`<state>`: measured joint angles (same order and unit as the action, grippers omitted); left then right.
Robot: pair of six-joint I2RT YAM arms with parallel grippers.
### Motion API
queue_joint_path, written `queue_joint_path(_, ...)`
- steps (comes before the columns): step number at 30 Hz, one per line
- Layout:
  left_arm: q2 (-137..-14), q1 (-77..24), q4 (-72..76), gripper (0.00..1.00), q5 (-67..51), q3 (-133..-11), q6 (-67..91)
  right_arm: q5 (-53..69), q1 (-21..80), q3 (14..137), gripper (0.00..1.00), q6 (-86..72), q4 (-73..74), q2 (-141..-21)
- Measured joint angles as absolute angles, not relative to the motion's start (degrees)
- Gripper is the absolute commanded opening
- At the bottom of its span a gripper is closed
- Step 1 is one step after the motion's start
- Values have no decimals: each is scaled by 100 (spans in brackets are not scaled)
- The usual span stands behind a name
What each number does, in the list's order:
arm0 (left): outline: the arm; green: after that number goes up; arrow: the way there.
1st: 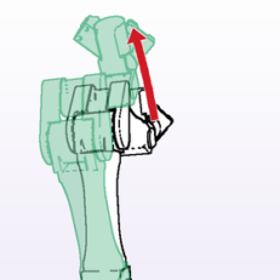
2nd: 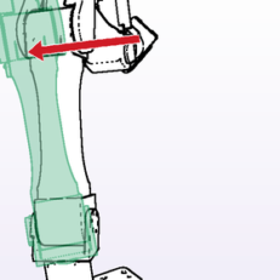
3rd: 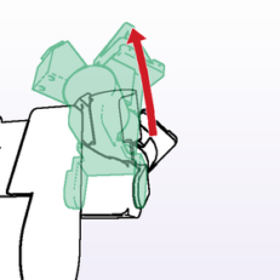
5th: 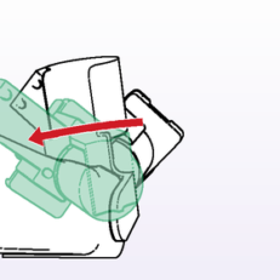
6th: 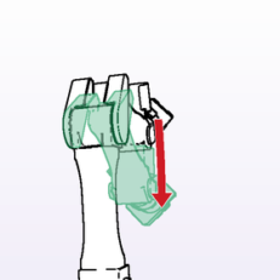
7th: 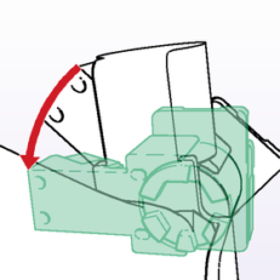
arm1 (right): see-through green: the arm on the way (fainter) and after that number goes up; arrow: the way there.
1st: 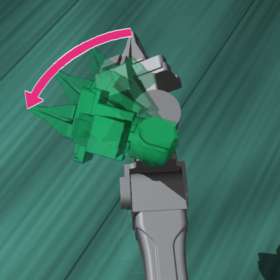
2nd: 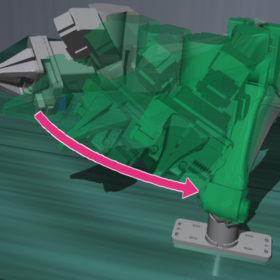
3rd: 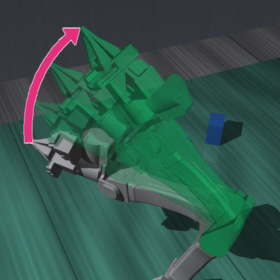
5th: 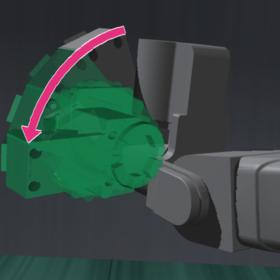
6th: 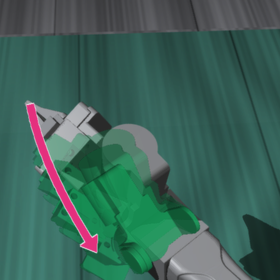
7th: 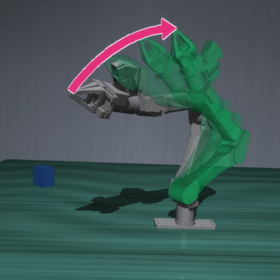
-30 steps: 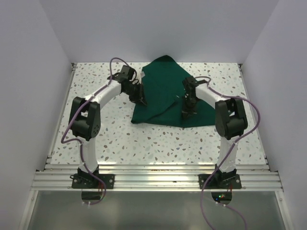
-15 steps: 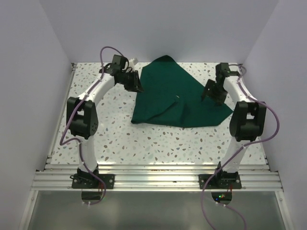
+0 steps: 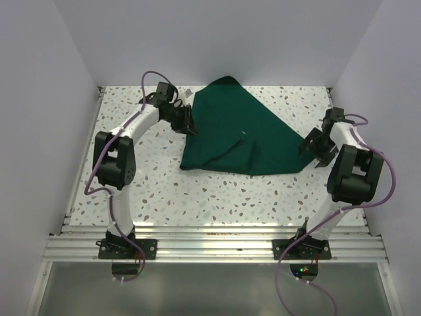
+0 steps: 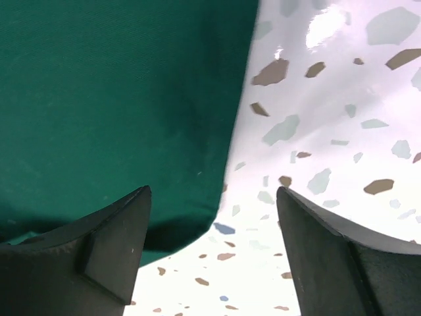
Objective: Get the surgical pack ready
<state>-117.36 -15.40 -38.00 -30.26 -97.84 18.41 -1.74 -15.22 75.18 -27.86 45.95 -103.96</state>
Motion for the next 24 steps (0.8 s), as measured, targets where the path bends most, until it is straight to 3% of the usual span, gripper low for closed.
queue_joint_path(6, -11736, -1540, -3841, 31, -3026, -9703, 1815, -16, -1776, 7293, 68, -2783, 4187, -10516)
queue_joint_path(15, -11736, -1540, -3870, 31, -3026, -9703, 1743, 298, -1879, 7535, 57, -2755, 3721, -11061)
queue_joint_path(20, -11736, -1540, -3872, 31, -3026, -9703, 1734, 504, -1894, 7730, 23, -2692, 3531, -11264)
queue_joint_path(24, -11736, -1540, -3879, 31, -3026, -9706, 1734, 753, -1903, 7732, 7, -2698, 3398, -11310)
